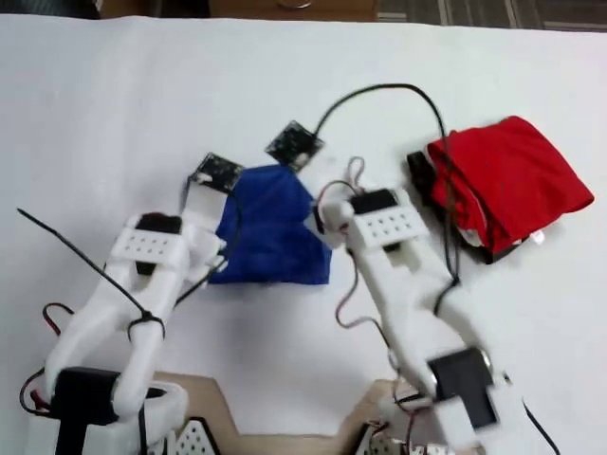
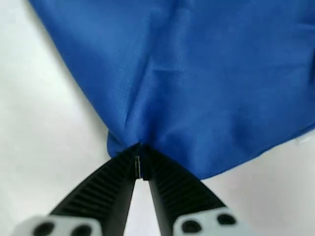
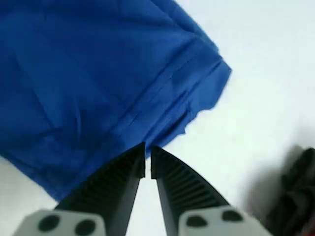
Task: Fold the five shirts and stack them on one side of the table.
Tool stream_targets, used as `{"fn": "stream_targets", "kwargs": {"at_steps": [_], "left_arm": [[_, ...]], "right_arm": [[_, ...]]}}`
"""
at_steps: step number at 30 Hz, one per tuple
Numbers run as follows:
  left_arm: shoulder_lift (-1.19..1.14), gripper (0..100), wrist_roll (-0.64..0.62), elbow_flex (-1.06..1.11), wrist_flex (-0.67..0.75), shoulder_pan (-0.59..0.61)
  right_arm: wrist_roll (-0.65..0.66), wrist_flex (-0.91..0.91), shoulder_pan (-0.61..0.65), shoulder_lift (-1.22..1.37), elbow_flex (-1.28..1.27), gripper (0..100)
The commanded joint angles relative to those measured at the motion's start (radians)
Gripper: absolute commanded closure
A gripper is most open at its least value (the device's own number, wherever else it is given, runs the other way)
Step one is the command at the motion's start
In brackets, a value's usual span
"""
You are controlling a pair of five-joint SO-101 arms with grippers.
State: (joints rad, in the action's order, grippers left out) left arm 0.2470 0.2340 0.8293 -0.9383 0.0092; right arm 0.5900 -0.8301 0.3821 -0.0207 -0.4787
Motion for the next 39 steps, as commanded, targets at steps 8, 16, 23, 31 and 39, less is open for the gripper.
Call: {"fn": "stream_targets", "kwargs": {"at_steps": [8, 16, 23, 31, 39], "left_arm": [[0.003, 98, 0.040, -0.004, -0.009, 0.009], [0.003, 98, 0.038, -0.005, -0.006, 0.009], [0.005, 98, 0.037, -0.005, -0.009, 0.011], [0.003, 98, 0.072, -0.004, -0.005, 0.120], [0.006, 98, 0.098, -0.033, -0.009, 0.124]], "right_arm": [[0.054, -0.130, 0.004, 0.280, 0.404, 97.4], [0.058, -0.248, 0.033, 0.369, 0.647, 97.4], [0.060, -0.199, 0.028, 0.559, 0.695, 97.4], [0.063, -0.237, -0.093, 0.656, 0.815, 97.4], [0.063, -0.283, -0.133, 0.650, 0.830, 97.4]]}}
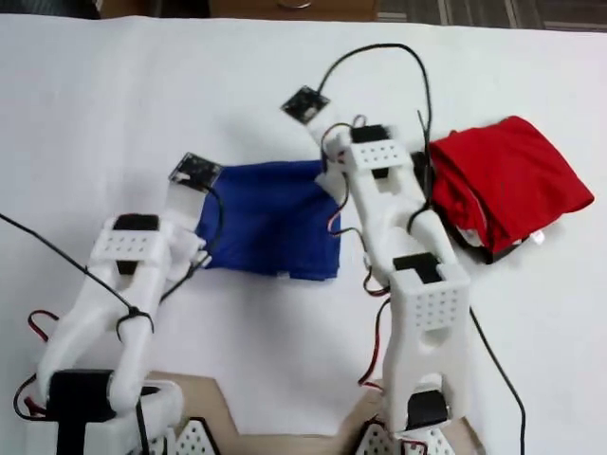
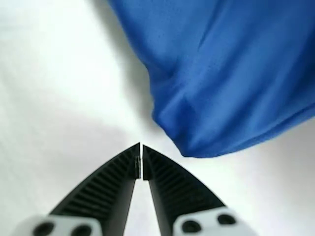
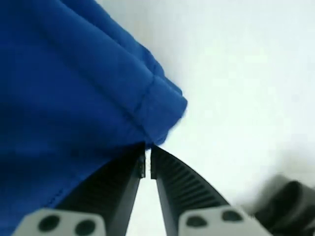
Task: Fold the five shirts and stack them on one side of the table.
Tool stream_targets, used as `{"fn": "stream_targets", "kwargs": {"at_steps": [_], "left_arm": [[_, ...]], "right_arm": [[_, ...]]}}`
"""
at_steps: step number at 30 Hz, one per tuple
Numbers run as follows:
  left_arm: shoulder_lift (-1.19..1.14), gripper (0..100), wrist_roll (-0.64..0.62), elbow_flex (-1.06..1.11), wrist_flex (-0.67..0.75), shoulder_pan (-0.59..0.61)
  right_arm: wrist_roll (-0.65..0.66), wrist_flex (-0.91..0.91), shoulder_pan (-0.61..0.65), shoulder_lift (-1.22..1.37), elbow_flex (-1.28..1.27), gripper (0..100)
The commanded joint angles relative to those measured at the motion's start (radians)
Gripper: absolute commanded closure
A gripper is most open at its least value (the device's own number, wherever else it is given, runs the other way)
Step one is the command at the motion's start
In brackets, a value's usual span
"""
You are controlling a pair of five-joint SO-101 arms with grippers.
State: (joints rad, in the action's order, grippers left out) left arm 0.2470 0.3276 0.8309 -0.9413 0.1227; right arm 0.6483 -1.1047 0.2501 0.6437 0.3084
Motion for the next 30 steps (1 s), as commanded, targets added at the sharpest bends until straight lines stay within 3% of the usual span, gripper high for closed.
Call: {"fn": "stream_targets", "kwargs": {"at_steps": [1, 5, 11, 18, 22, 30], "left_arm": [[0.009, 98, 0.005, -0.041, -0.008, 0.011], [0.012, 98, 0.005, -0.051, -0.015, 0.018], [0.072, 98, -0.035, -0.151, -0.086, 0.192], [0.206, 98, -0.034, -0.180, -0.086, 0.407], [0.239, 98, -0.031, -0.174, -0.086, 0.516], [0.238, 98, -0.029, -0.134, -0.054, 0.535]], "right_arm": [[0.005, -0.008, 0.008, -0.016, 0.044, 97.4], [0.005, -0.024, 0.038, -0.065, 0.055, 97.3], [-0.006, -0.113, 0.035, -0.186, 0.054, 96.6], [-0.006, -0.263, 0.041, -0.173, 0.048, 74.7], [-0.037, -0.340, 0.041, -0.140, 0.048, 73.5], [-0.055, -0.341, 0.090, -0.108, 0.048, 73.4]]}}
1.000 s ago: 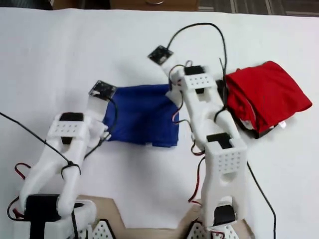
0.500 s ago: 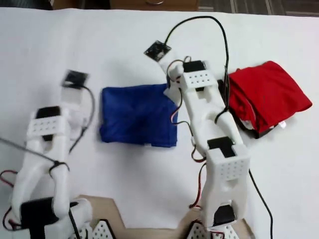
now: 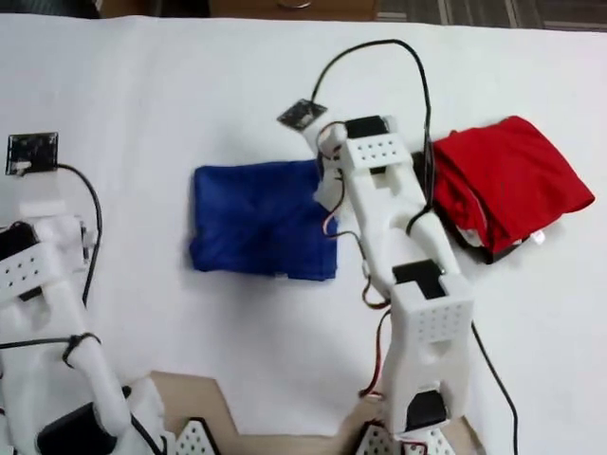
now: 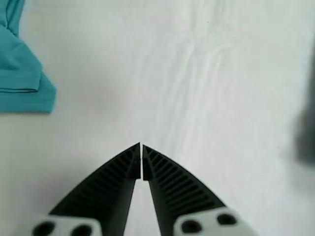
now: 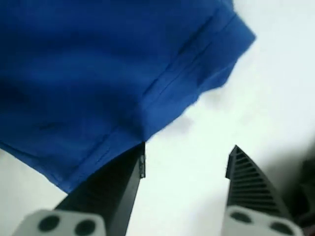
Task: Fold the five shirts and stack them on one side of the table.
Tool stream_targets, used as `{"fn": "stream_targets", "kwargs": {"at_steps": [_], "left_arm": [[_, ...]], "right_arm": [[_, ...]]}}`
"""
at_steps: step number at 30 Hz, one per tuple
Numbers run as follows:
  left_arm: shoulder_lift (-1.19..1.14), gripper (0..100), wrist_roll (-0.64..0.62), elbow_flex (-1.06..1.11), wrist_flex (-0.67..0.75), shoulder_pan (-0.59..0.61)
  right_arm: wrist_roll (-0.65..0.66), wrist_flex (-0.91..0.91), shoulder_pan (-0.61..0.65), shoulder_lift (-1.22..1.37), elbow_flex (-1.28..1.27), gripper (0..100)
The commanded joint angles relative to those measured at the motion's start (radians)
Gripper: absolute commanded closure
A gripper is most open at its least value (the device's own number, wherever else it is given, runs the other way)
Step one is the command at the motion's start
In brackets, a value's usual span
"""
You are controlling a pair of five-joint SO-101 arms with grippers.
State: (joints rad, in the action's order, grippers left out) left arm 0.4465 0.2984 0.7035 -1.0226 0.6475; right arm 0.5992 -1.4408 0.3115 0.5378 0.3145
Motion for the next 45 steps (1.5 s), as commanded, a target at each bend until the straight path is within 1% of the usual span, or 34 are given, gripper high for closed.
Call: {"fn": "stream_targets", "kwargs": {"at_steps": [1, 5, 11, 18, 26, 28, 33, 39, 41, 43, 45], "left_arm": [[0.038, 98, 0.000, 0.002, 0.041, 0.011], [0.038, 98, 0.000, 0.038, 0.071, 0.011], [0.043, 98, 0.000, 0.042, 0.072, 0.012], [0.044, 98, 0.000, 0.035, 0.074, 0.011], [0.044, 98, 0.000, 0.036, 0.074, 0.011], [0.044, 98, 0.000, 0.036, 0.074, 0.011], [0.044, 98, 0.000, 0.035, 0.074, 0.011], [0.044, 98, 0.000, 0.035, 0.075, 0.011], [0.044, 98, 0.000, 0.035, 0.075, 0.011], [0.046, 98, 0.000, 0.035, 0.075, 0.011], [0.046, 98, 0.000, 0.035, 0.075, 0.012]], "right_arm": [[-0.006, -0.001, 0.041, -0.002, 0.041, 73.3], [-0.009, 0.054, 0.079, -0.001, 0.041, 69.7], [-0.092, 0.102, 0.084, 0.062, 0.043, 69.7], [-0.219, 0.154, 0.090, 0.182, 0.048, 69.7], [-0.238, 0.137, 0.102, 0.194, 0.080, 69.8], [-0.238, 0.140, 0.102, 0.189, 0.080, 72.4], [-0.239, 0.143, 0.101, 0.191, 0.081, 86.9], [-0.235, 0.143, 0.084, 0.196, 0.080, 88.2], [-0.232, 0.143, 0.081, 0.191, 0.080, 91.6], [-0.218, 0.143, 0.073, 0.189, 0.080, 97.8], [-0.169, 0.142, 0.067, 0.188, 0.080, 97.3]]}}
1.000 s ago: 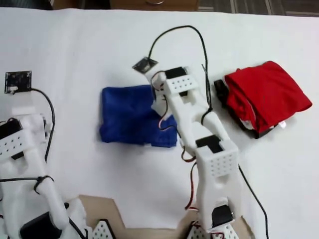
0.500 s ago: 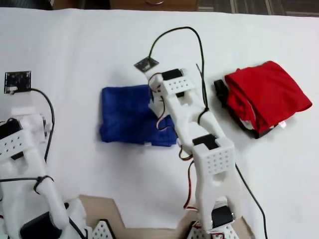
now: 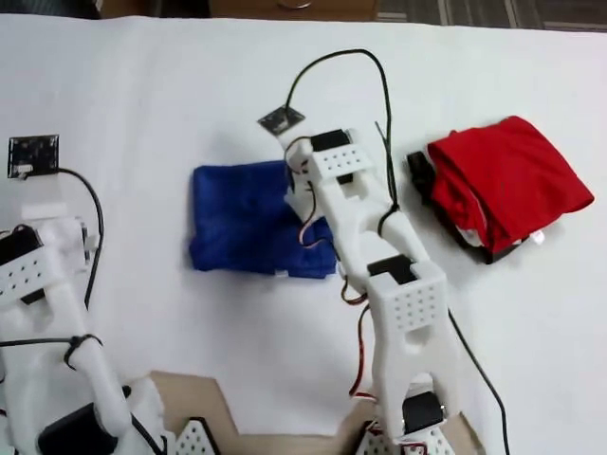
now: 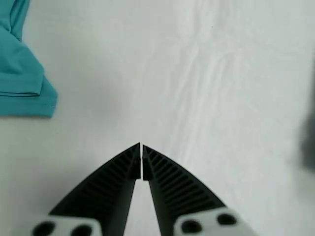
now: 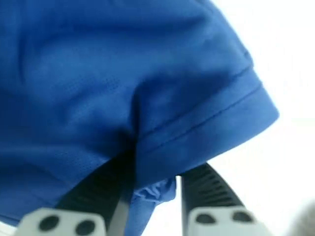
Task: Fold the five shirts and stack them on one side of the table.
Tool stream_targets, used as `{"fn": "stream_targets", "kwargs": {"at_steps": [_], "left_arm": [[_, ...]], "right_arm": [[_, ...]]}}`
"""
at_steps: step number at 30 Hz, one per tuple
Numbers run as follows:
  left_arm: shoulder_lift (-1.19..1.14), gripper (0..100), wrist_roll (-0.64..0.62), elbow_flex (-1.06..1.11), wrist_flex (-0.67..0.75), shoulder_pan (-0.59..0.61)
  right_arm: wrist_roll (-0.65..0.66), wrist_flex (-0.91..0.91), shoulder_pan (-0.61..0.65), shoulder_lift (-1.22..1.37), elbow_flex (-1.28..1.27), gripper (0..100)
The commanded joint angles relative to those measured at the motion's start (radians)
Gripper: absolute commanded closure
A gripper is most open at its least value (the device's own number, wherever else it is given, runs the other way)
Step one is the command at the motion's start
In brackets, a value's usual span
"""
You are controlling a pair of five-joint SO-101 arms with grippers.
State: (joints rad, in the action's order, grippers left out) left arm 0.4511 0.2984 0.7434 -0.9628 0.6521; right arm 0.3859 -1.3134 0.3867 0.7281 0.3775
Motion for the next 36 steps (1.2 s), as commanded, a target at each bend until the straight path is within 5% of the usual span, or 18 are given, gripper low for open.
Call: {"fn": "stream_targets", "kwargs": {"at_steps": [1, 17, 29, 36], "left_arm": [[0.041, 98, 0.000, -0.005, 0.015, 0.009], [0.040, 98, 0.000, 0.001, 0.035, 0.009], [0.040, 98, 0.000, 0.002, 0.031, 0.009], [0.040, 98, 0.000, 0.002, 0.031, 0.009]], "right_arm": [[0.066, 0.012, -0.016, -0.002, 0.017, 97.5], [0.471, 0.071, -0.174, 0.008, 0.354, 97.6], [0.724, 0.394, -0.030, 0.159, 0.361, 97.6], [0.758, 0.555, -0.018, 0.236, 0.362, 97.6]]}}
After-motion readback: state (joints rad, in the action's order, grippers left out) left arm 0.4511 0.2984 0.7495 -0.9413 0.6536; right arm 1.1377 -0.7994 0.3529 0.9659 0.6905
